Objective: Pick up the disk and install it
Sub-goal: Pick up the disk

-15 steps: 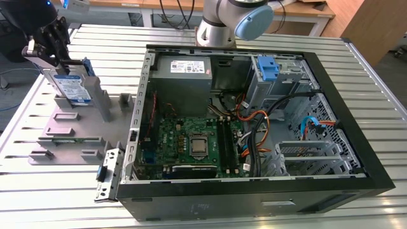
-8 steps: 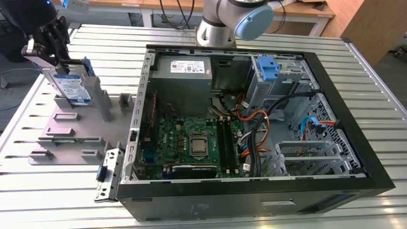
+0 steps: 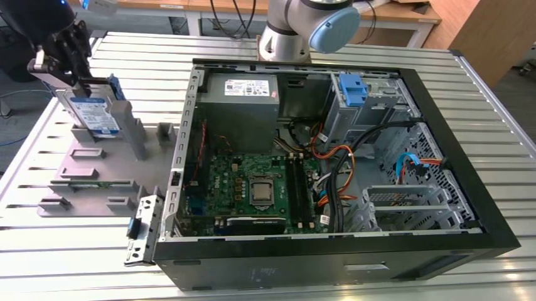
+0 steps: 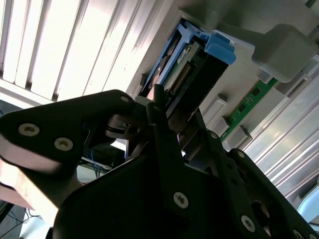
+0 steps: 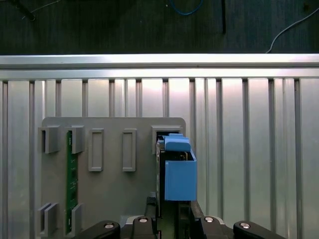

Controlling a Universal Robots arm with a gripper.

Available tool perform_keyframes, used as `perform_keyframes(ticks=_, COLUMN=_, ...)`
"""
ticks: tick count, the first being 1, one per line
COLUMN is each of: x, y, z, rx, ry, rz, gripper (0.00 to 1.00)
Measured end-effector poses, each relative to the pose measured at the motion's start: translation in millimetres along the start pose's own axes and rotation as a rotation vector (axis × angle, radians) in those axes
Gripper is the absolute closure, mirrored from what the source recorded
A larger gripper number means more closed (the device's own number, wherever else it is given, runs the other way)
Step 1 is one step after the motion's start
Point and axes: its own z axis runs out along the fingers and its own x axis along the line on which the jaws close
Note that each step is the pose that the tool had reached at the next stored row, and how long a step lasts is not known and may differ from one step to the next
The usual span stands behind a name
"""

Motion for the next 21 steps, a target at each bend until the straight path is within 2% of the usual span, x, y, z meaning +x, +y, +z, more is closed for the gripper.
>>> perform_keyframes(ticks=7, x=-0.1, y=0.0, z=-2.6, rx=0.0002, ry=-0.0001, rz=0.000, gripper=0.65)
perform_keyframes(ticks=21, x=-0.1, y=0.0, z=-3.2, rx=0.0002, ry=-0.0001, rz=0.000, gripper=0.65)
